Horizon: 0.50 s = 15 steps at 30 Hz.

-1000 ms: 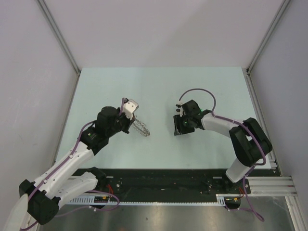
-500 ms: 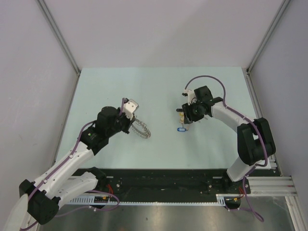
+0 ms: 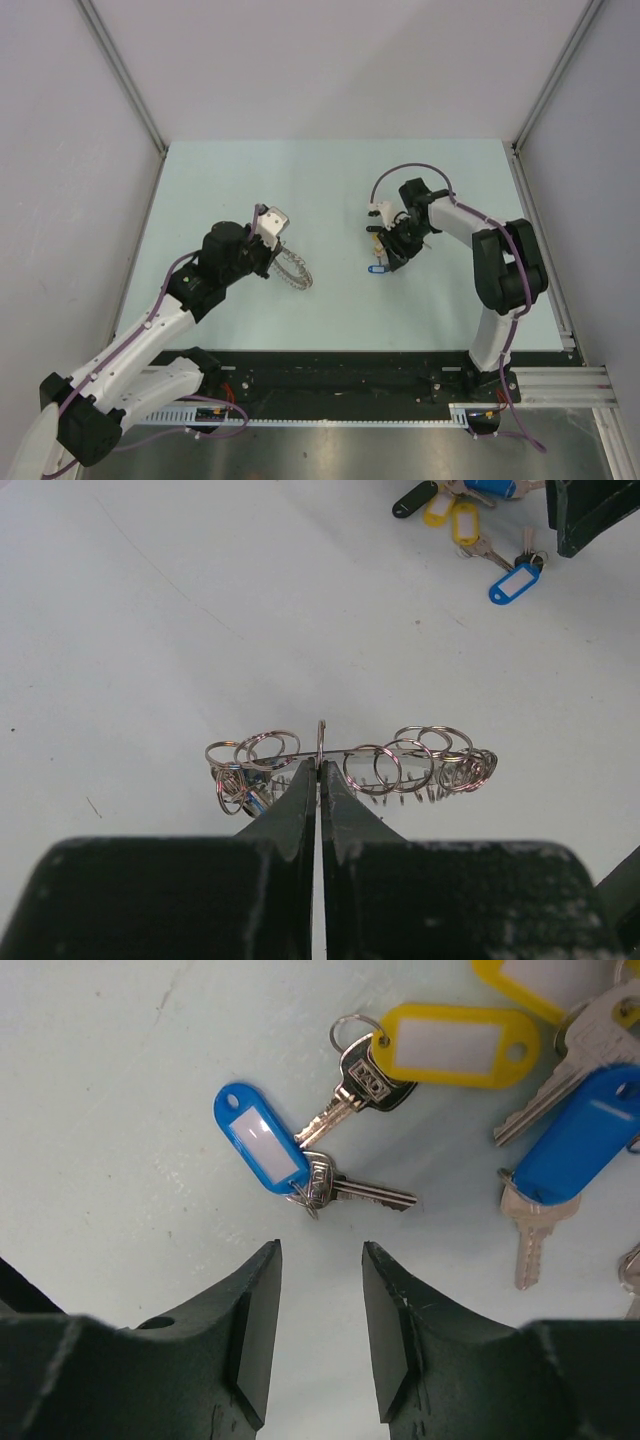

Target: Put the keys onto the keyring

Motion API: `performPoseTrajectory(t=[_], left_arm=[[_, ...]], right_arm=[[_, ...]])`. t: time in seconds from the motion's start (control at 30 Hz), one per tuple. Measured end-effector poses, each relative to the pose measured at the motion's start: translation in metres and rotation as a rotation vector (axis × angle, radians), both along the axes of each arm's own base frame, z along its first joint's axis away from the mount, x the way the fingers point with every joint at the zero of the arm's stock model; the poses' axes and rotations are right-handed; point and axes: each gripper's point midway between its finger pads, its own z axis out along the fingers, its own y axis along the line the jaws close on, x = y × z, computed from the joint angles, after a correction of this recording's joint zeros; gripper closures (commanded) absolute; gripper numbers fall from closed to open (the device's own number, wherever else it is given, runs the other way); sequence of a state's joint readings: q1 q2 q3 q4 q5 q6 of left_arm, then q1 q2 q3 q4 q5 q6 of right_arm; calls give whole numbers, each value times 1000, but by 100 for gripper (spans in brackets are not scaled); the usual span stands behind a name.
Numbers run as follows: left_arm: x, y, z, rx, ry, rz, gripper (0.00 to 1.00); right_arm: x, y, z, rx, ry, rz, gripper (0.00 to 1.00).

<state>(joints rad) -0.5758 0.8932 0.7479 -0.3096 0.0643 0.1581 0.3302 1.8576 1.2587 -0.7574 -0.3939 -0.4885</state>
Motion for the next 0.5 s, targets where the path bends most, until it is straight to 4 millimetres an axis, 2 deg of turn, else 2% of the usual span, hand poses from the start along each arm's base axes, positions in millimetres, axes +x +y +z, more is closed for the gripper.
performPoseTrajectory(t=[0.23,0.43,0.5], left_arm=[[0,0,0,0,0,-1,100],[0,0,0,0,0,-2,100],[0,0,0,0,0,-2,100]], right_arm=[[11,9,3,22,-4,74,60],[10,16,-7,22,40,115,62],[9,18,-10,22,57,125,66]])
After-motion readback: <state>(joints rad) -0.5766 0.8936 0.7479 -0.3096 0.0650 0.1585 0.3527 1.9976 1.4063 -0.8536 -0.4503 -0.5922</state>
